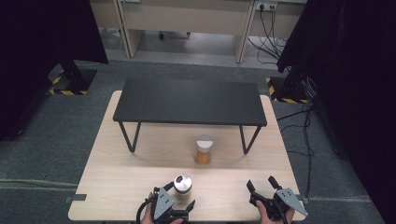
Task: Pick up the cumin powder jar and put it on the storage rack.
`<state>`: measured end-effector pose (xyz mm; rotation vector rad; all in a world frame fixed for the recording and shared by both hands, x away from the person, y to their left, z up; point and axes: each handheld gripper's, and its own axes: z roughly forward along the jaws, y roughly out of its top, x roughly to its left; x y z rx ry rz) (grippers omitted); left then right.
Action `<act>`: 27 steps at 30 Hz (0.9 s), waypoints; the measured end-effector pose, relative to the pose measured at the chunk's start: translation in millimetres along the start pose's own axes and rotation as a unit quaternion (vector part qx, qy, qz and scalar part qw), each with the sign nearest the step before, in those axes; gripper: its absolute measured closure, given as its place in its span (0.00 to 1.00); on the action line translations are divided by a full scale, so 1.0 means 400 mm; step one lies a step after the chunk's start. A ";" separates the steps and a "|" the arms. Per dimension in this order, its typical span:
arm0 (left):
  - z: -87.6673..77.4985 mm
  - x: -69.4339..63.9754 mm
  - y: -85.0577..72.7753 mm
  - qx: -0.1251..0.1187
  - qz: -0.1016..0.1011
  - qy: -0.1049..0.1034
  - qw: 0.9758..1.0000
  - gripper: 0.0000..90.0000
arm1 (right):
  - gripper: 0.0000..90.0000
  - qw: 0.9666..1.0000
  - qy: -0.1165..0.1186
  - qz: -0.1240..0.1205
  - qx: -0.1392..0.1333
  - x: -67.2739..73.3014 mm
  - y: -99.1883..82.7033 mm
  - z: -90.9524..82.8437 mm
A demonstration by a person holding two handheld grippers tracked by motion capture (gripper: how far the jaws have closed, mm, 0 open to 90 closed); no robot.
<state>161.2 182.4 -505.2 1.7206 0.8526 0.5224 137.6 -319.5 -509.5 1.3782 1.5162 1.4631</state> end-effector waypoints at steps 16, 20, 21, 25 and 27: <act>0.029 0.006 0.022 0.032 -0.017 0.010 0.999 0.16 | 0.06 1.000 0.001 0.003 0.001 -0.004 0.000 0.000; 0.029 0.003 0.023 0.033 -0.024 0.018 0.999 0.23 | 0.06 1.000 0.000 0.002 0.003 -0.004 -0.001 0.000; 0.029 0.002 0.023 0.034 -0.024 0.019 0.999 0.24 | 0.06 1.000 0.001 0.002 0.003 -0.004 -0.001 0.001; 0.030 -0.005 0.025 0.037 -0.018 0.026 0.999 0.30 | 0.06 1.000 0.002 0.002 0.004 -0.003 -0.002 0.002; 0.030 -0.009 0.024 0.036 -0.014 0.029 0.999 0.31 | 0.06 1.000 0.003 0.002 0.006 -0.003 -0.003 0.003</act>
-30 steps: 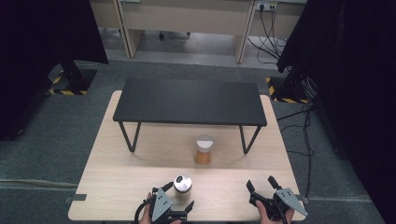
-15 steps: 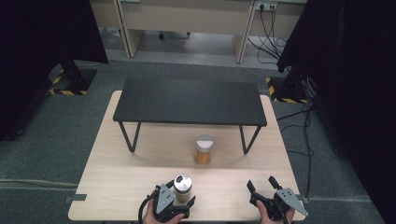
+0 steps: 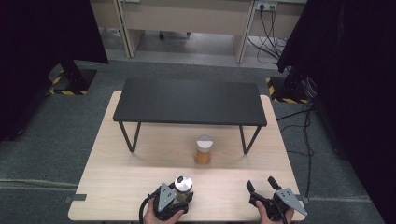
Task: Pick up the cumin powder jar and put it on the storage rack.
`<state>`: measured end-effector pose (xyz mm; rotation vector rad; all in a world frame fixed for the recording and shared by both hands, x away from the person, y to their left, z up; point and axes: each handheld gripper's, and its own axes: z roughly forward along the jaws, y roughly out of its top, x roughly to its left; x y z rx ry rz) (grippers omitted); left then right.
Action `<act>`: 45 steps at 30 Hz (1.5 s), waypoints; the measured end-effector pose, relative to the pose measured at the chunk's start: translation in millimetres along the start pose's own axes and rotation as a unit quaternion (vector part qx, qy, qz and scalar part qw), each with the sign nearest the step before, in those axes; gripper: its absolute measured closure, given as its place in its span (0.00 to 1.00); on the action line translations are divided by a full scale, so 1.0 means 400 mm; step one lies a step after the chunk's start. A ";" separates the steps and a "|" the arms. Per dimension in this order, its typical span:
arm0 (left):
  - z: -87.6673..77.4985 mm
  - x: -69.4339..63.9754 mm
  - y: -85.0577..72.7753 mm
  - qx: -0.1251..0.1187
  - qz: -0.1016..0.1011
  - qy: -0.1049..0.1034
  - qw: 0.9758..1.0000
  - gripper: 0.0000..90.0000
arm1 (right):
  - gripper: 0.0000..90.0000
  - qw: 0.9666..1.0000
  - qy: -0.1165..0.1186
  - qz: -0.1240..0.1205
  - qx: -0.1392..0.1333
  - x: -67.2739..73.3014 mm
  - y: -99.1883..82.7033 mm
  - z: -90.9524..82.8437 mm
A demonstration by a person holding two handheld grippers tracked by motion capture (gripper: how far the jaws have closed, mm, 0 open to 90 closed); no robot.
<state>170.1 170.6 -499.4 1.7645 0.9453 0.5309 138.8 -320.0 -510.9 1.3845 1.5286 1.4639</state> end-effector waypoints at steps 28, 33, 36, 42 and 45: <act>-0.151 0.031 0.050 -0.052 0.011 -0.001 0.999 0.33 | 0.06 1.000 0.004 0.000 0.001 0.004 0.003 0.003; -0.186 0.042 0.075 -0.058 0.009 0.007 0.998 0.33 | 0.06 1.000 0.007 -0.004 0.001 0.006 0.003 0.005; -0.205 0.048 0.088 -0.063 0.010 0.012 0.998 0.33 | 0.06 1.000 0.008 -0.004 0.001 0.007 0.004 0.006; -0.231 0.060 0.110 -0.069 0.013 0.020 0.997 0.33 | 0.06 1.000 0.008 -0.005 0.002 0.007 0.004 0.006; -0.243 0.065 0.123 -0.070 0.013 0.025 0.997 0.33 | 0.06 1.000 0.008 -0.005 0.002 0.009 0.005 0.006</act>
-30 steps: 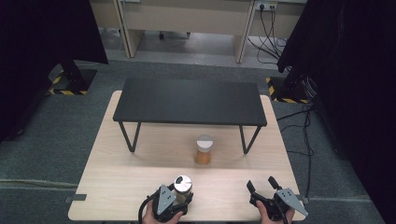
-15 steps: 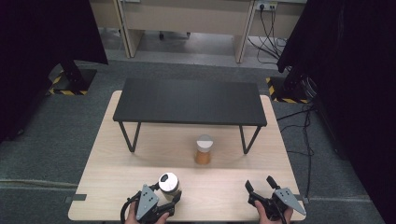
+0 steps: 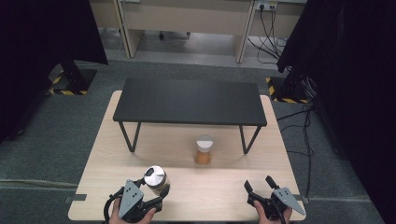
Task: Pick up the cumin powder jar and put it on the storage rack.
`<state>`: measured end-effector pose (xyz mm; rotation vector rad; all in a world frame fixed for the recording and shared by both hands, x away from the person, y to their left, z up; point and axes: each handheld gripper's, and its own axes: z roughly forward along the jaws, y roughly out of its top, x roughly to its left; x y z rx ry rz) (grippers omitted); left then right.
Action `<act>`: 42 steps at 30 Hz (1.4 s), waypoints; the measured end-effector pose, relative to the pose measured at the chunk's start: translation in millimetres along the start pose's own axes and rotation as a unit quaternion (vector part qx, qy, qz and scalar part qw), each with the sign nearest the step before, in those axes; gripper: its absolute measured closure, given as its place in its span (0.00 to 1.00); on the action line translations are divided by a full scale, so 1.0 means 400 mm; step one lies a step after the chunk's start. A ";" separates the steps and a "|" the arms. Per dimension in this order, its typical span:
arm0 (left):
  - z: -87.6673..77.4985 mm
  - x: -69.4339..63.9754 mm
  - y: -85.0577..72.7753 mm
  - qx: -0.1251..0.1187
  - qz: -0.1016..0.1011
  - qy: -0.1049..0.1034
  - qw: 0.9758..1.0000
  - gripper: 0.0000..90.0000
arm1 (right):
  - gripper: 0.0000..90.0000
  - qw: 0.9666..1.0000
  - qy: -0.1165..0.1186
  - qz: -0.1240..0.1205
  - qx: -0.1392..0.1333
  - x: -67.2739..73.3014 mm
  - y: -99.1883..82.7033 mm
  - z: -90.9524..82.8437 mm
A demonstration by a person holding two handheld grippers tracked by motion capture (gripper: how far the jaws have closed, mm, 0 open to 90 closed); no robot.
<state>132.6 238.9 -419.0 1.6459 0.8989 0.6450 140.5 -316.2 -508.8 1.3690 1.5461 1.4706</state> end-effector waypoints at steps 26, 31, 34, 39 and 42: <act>0.003 0.085 0.147 -0.024 0.012 0.027 0.999 0.33 | 0.06 1.000 0.000 0.003 0.004 -0.003 0.000 0.005; 0.014 0.093 0.166 -0.023 0.016 0.029 0.999 0.33 | 0.06 1.000 -0.002 0.003 0.003 -0.004 0.000 0.004; 0.020 0.100 0.177 -0.023 0.016 0.030 0.999 0.33 | 0.06 1.000 -0.002 0.004 0.003 -0.005 -0.001 0.004; 0.027 0.114 0.203 -0.023 0.020 0.034 0.999 0.33 | 0.06 1.000 -0.002 0.004 0.003 -0.006 -0.001 0.004; 0.029 0.121 0.216 -0.024 0.021 0.035 0.999 0.33 | 0.06 1.000 -0.003 0.004 0.002 -0.006 -0.001 0.003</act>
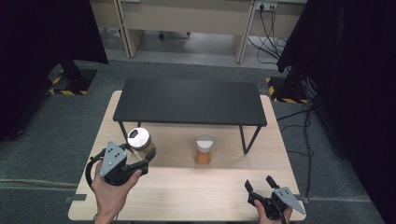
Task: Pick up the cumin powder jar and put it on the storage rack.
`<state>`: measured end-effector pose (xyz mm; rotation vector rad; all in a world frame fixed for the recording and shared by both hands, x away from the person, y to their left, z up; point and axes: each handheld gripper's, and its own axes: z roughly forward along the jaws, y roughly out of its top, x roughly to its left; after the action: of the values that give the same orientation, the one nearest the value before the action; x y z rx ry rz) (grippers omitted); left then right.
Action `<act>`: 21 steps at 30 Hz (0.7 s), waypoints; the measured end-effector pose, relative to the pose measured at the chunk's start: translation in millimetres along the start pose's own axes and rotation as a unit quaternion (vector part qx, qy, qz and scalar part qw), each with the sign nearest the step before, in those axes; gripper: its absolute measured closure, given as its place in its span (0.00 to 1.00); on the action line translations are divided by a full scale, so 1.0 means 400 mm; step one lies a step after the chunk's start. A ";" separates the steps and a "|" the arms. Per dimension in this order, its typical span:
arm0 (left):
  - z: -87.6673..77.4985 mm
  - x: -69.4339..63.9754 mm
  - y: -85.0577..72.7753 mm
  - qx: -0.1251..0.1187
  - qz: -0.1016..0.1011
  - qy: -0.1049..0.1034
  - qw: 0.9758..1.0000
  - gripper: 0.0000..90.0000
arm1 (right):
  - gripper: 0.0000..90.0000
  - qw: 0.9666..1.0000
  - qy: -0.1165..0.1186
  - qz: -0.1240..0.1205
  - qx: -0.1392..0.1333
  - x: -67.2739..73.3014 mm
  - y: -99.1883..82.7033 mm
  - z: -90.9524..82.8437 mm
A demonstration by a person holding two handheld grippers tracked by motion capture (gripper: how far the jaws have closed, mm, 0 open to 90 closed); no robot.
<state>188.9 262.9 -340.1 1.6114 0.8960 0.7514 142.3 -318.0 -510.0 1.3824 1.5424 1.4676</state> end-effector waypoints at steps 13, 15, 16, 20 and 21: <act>0.054 0.059 0.100 -0.002 0.011 0.013 1.000 0.33 | 0.06 1.000 0.002 -0.002 0.000 0.003 0.001 0.002; 0.070 0.069 0.116 -0.001 0.013 0.019 1.000 0.33 | 0.06 1.000 0.003 -0.002 -0.001 0.002 0.001 0.002; 0.077 0.074 0.122 0.000 0.014 0.021 1.000 0.33 | 0.06 1.000 0.003 -0.001 -0.001 0.002 0.001 0.002; 0.096 0.087 0.138 0.008 0.018 0.027 0.999 0.33 | 0.06 1.000 0.002 -0.003 -0.003 0.001 0.000 0.001; 0.100 0.090 0.140 0.010 0.018 0.028 0.999 0.33 | 0.06 1.000 0.001 -0.002 -0.004 0.000 0.001 0.000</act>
<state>250.4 266.9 -292.8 1.6345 0.9189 0.8198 142.5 -317.8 -509.7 1.3730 1.5391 1.4718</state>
